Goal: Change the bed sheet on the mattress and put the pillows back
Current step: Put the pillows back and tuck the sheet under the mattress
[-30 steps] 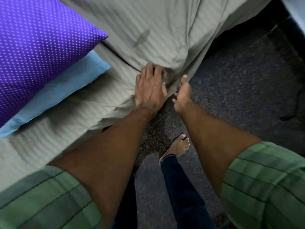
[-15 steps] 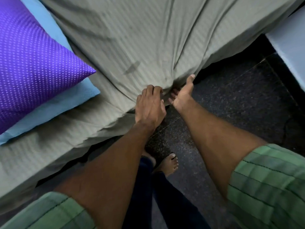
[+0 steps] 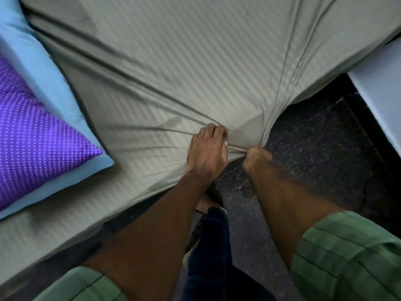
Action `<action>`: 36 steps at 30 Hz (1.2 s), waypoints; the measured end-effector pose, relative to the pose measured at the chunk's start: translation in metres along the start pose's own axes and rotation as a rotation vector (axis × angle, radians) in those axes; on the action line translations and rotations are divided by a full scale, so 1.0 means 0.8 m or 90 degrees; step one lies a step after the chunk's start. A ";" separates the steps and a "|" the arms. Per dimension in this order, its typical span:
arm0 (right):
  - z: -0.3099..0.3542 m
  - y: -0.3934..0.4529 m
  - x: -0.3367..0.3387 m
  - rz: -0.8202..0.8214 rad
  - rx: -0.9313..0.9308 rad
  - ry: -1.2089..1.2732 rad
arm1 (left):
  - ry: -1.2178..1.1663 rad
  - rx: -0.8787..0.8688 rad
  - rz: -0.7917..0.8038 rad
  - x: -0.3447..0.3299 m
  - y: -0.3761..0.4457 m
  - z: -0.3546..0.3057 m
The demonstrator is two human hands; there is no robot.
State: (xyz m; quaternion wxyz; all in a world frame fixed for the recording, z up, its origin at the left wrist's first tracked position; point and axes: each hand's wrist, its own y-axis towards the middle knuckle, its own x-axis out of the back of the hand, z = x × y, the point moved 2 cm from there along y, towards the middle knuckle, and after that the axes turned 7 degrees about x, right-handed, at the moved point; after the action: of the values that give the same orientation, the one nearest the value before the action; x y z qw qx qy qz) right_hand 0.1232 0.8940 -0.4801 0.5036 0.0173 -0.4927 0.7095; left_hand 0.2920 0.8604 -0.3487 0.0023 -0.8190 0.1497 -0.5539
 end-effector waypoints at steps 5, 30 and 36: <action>0.007 -0.022 -0.015 0.114 -0.019 0.049 | 0.024 -0.049 0.005 -0.010 0.020 -0.009; 0.227 0.179 0.138 0.035 0.197 -0.446 | -0.011 0.047 -0.043 -0.070 0.146 -0.221; 0.228 0.216 0.108 0.220 0.145 -0.247 | 0.000 0.064 -0.042 -0.099 0.192 -0.311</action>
State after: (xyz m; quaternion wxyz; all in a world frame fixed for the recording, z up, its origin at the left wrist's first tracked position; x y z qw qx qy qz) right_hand -0.1320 0.8224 -0.4589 0.2665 0.1252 -0.4930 0.8187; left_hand 0.0019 0.7733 -0.3509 0.0252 -0.8225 0.0947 -0.5602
